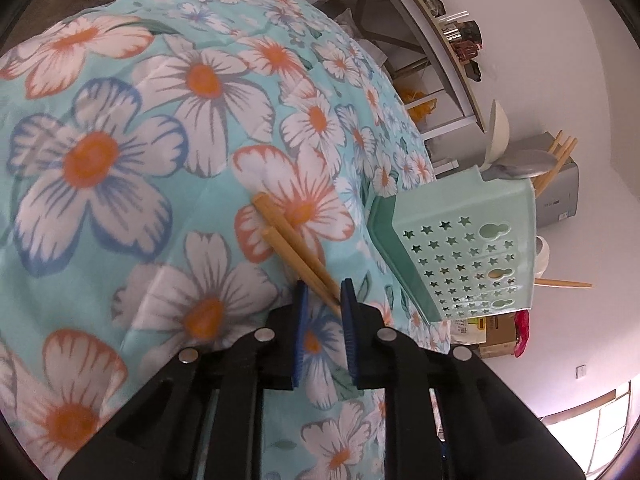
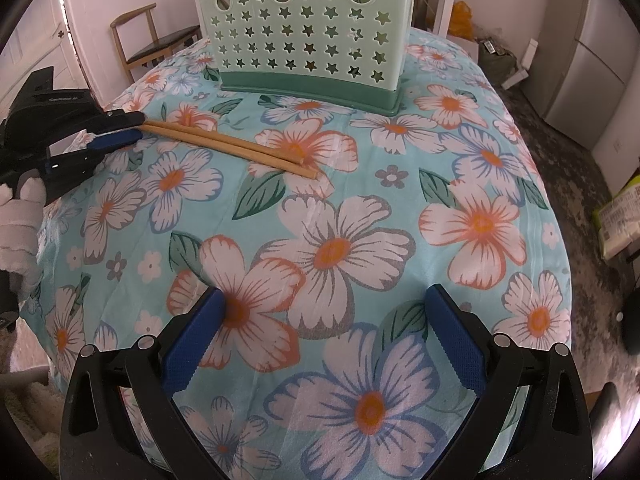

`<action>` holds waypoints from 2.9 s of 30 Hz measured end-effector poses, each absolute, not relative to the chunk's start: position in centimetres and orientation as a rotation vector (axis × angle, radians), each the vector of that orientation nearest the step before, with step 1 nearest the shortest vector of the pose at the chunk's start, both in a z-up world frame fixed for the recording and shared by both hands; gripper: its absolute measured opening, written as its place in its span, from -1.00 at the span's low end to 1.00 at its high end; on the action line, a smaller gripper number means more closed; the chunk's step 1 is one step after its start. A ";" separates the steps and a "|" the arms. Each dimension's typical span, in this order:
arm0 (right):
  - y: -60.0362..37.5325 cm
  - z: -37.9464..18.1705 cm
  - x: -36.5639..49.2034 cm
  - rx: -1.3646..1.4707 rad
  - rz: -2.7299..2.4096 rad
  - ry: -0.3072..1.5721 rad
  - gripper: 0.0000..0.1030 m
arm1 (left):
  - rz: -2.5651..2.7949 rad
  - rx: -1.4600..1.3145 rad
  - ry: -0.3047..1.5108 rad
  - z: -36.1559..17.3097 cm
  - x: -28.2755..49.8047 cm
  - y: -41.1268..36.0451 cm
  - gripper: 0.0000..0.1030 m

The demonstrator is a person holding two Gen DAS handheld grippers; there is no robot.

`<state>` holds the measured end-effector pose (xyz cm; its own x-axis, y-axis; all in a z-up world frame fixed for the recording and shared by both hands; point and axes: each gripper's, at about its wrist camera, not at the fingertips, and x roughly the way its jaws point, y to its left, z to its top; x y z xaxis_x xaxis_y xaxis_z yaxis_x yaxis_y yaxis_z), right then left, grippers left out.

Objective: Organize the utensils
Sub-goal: 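Hold the chopsticks with the left tool while the right tool reaches to pinch one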

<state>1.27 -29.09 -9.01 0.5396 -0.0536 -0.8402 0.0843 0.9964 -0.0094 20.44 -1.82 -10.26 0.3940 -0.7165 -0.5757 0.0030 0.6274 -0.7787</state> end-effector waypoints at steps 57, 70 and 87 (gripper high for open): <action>-30.7 -7.5 1.3 0.186 -0.008 0.996 0.76 | -0.386 -0.572 1.071 -8.2 18.9 -1.0 -0.61; -35.2 -5.7 5.4 0.750 0.205 0.945 0.24 | -0.460 -0.562 1.085 -8.2 19.2 0.1 -0.61; -34.3 -10.4 12.7 1.083 0.175 1.077 -0.12 | -0.515 -0.571 1.095 -8.7 19.6 2.0 -0.61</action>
